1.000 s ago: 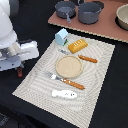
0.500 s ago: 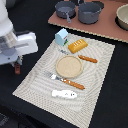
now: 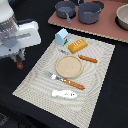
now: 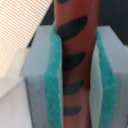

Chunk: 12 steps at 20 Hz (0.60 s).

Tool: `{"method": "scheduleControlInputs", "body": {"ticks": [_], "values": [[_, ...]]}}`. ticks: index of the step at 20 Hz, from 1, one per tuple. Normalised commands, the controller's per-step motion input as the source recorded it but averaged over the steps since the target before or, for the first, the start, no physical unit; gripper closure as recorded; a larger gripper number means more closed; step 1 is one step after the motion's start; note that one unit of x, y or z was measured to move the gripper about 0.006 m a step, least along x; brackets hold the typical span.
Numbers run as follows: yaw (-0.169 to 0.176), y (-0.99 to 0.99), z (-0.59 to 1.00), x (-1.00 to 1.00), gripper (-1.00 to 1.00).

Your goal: Interact with the objects in diverse but meaningful ways.

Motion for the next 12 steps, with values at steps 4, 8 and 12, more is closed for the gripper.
{"method": "scheduleControlInputs", "body": {"ticks": [4,8,12], "values": [[-0.052,0.1,0.47,0.88,1.0],[-0.061,0.16,0.38,0.84,1.0],[-0.06,0.23,0.35,0.83,1.0]]}}
